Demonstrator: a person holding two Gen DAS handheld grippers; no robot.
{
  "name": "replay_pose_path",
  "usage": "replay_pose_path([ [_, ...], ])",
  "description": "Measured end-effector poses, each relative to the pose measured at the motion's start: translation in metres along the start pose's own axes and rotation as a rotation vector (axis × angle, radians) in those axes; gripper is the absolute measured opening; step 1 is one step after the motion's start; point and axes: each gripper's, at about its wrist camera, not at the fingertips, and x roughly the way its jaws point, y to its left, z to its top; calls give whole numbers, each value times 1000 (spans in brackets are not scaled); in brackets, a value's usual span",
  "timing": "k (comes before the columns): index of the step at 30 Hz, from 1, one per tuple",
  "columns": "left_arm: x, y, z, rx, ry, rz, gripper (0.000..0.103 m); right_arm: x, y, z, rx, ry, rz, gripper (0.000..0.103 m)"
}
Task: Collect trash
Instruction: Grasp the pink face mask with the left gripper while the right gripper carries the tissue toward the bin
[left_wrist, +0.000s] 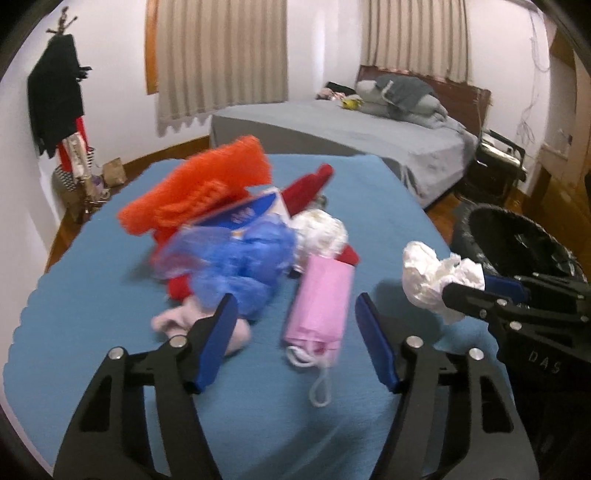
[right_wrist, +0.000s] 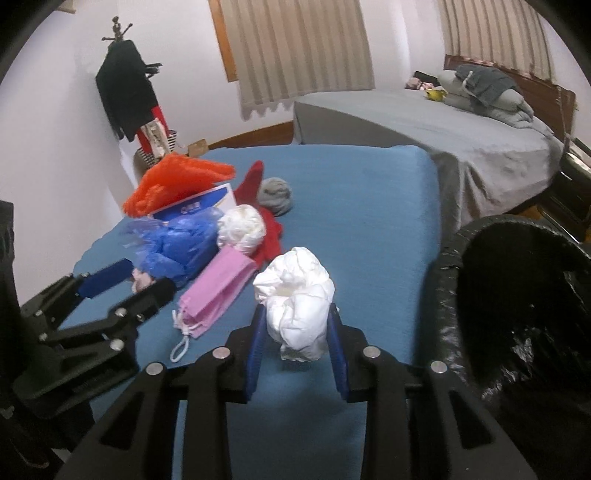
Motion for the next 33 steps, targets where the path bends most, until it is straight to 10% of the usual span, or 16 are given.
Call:
replay_pose_path([
  [9,36,-8,-8,12,98,-5,45,6,-10,-9,29,13,-4,32],
  [16,46,-11,-6,11,134,-68,7,5,-11,-8,36,6,0,32],
  [33,-12,-56,35,36,-3,-169,6,-64,-45,-1,93,-124,-82,32],
])
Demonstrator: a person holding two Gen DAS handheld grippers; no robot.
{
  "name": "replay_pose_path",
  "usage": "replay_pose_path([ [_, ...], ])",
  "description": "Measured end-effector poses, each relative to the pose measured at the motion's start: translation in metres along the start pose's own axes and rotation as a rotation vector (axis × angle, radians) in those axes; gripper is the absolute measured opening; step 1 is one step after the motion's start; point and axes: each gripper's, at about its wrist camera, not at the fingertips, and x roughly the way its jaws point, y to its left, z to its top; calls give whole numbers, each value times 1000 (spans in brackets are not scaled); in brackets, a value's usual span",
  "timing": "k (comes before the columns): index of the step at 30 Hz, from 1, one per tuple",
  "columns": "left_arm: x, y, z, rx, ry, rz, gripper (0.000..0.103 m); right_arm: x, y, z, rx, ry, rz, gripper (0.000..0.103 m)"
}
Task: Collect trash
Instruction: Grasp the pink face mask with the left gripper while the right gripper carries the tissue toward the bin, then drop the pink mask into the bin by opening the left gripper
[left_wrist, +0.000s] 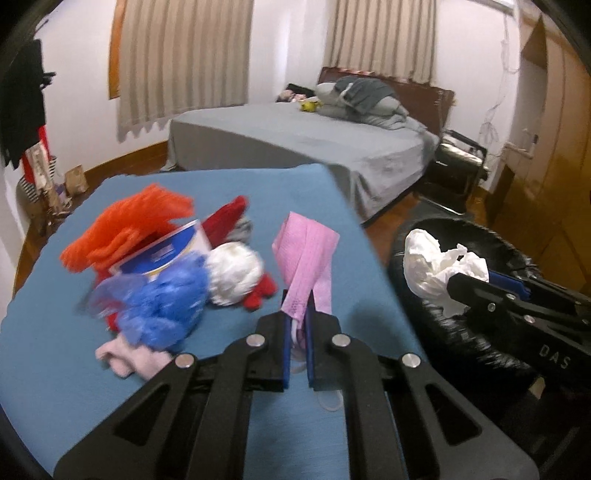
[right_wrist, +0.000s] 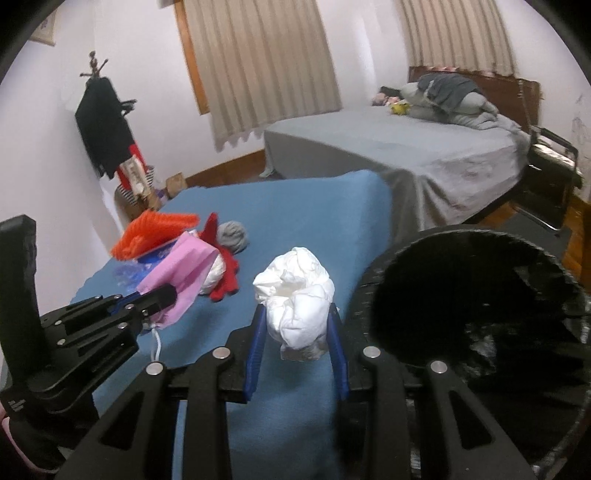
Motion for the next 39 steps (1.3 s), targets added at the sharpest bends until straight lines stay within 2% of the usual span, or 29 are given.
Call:
replay_pose_path([
  [13,27,-82,22,67,10,-175,6,-35,-80,-7,133,-39,-201,32],
  [19,52,-126,30,98,29,-265,8,-42,-110,-17,179,-26,-294,37],
  [22,67,-146,30,117,48,-315,21,-46,-124,-19,210,-27,-330,44],
  [24,72,-154,28,124,56,-328,36,-49,-130,-19,224,-33,-347,51],
  [25,76,-156,28,124,61,-334,39,-51,-135,-19,228,-37,-354,54],
  [27,77,-157,26,113,69,-341,54,-55,-137,-19,229,-47,-373,67],
  [31,73,-147,25,102,52,-314,59,-57,-136,-17,225,-62,-384,82],
  [33,66,-133,25,91,31,-280,66,-57,-130,-15,217,-70,-372,90],
  [36,52,-108,22,70,-7,-212,72,-53,-117,-8,191,-82,-350,96],
  [39,40,-83,19,65,-29,-140,73,-48,-99,-2,154,-88,-313,97],
])
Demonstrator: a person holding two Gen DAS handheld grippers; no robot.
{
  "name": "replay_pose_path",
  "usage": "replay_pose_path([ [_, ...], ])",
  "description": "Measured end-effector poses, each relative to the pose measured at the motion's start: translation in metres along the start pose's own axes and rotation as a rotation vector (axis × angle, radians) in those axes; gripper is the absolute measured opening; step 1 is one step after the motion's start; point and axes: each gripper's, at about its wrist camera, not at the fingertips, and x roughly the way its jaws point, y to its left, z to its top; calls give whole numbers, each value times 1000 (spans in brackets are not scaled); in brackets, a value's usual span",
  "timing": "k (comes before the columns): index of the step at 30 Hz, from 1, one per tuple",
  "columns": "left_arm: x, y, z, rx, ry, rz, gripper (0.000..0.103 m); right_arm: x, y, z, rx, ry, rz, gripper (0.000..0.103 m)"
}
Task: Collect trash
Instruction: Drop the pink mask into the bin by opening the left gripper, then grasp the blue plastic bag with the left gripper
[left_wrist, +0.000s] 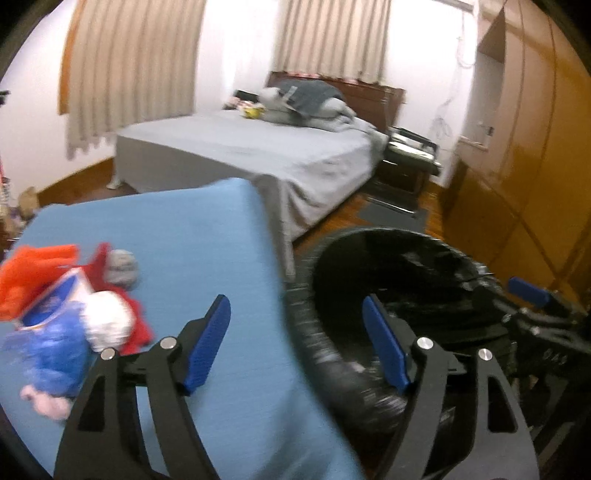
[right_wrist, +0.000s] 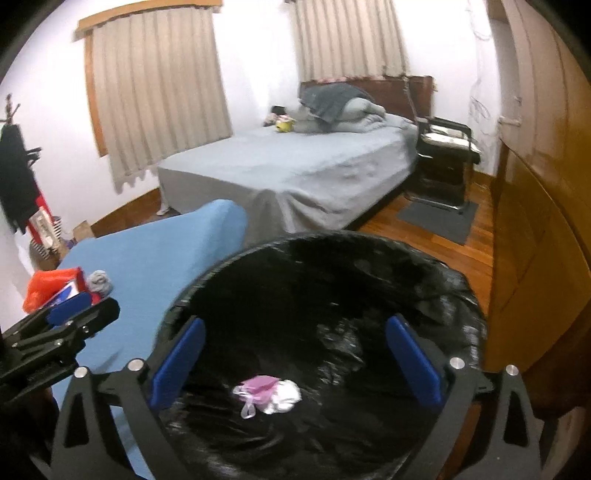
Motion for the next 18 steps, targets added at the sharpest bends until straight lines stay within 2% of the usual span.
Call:
replay_pose_path([
  [9,-42,74,-9,-21,-50,219,77,14,77,-1,-88,29,137,97],
  [15,-48,124,-18,-81,-38,333,77,28,113,-4,-126,41,195,97],
  [18,-44,140,-20,-114,-23,357,75,35,127,-4,-146,43,213,97],
])
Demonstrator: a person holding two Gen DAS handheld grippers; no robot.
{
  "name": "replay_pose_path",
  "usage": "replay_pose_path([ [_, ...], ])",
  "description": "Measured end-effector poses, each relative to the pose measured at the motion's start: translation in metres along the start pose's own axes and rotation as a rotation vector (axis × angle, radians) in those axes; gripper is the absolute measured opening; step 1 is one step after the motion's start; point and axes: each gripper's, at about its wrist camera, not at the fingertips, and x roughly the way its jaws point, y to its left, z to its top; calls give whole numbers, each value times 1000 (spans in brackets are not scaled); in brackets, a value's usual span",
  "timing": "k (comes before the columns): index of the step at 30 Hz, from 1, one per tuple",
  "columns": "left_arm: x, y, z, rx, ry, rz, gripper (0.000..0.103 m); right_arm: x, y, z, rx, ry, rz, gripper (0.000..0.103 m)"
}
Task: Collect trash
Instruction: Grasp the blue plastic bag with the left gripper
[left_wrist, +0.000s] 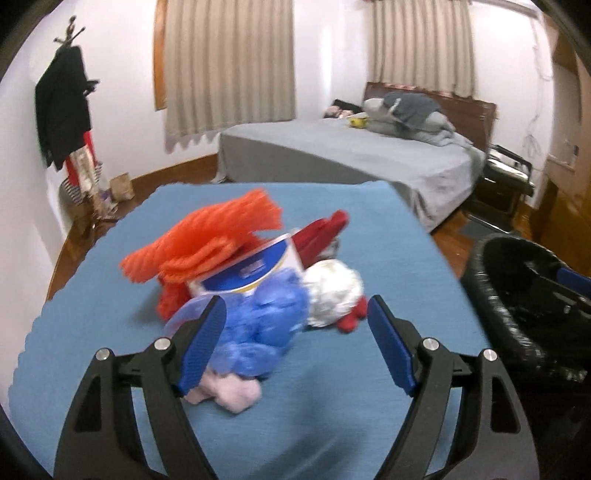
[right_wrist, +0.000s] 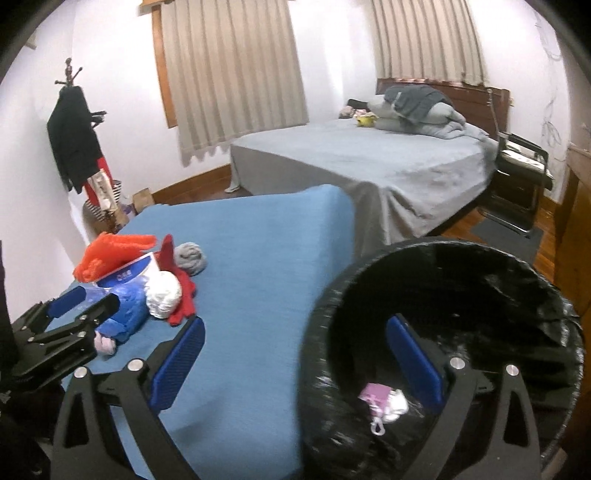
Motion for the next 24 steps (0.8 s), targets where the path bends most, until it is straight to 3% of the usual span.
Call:
replay_pose_path([
  [10,34,7,0,12,35,16,64,15,17,2,-27,8,25,97],
  [16,50,8,-4,8,87,22,41,21,15,3,-10,16,25,97],
  [20,46,9,-5,8,70,17,34,24,20,3,-15,19,37,97],
  [24,33,11,-4,-7,25,-1,32,27,25,3,-24,17,50,97],
])
